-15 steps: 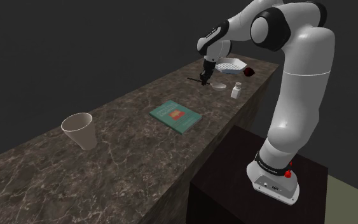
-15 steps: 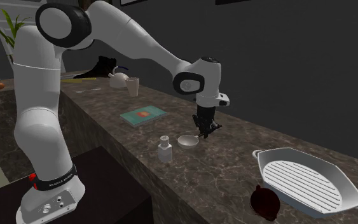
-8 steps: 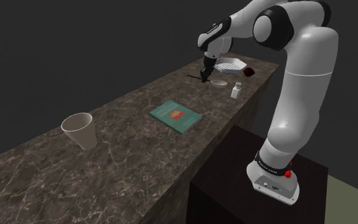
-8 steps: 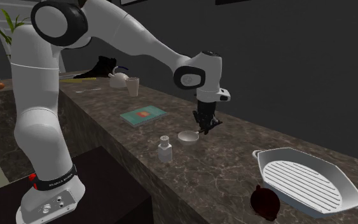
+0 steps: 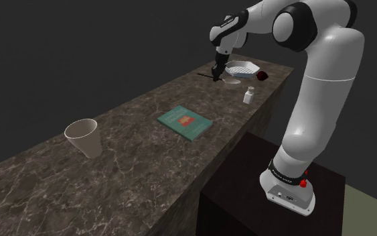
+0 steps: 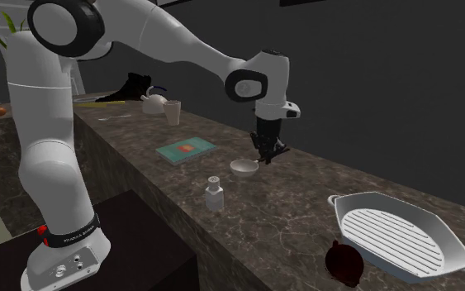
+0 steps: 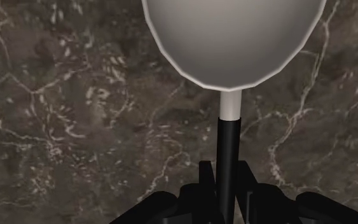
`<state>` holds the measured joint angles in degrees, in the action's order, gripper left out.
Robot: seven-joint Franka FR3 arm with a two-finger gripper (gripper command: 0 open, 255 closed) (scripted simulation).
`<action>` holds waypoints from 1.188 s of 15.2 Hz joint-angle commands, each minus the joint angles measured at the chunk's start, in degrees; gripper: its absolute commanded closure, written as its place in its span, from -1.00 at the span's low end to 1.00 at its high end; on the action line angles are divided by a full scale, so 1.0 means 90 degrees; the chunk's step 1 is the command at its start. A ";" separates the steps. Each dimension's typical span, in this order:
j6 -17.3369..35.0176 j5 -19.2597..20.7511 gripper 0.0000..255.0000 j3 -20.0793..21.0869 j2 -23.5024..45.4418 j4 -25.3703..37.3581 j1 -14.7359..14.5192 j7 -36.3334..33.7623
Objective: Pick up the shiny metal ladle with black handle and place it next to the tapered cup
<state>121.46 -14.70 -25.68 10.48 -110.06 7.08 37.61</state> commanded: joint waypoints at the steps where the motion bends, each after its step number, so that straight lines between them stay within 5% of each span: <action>1: -0.0168 0.0054 1.00 -0.0013 -0.0060 0.0117 -0.0005 -0.0053; 18: -0.1497 0.0342 1.00 -0.0068 -0.0399 0.1174 -0.0017 -0.0380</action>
<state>108.86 -11.75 -26.26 7.02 -100.24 6.91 34.34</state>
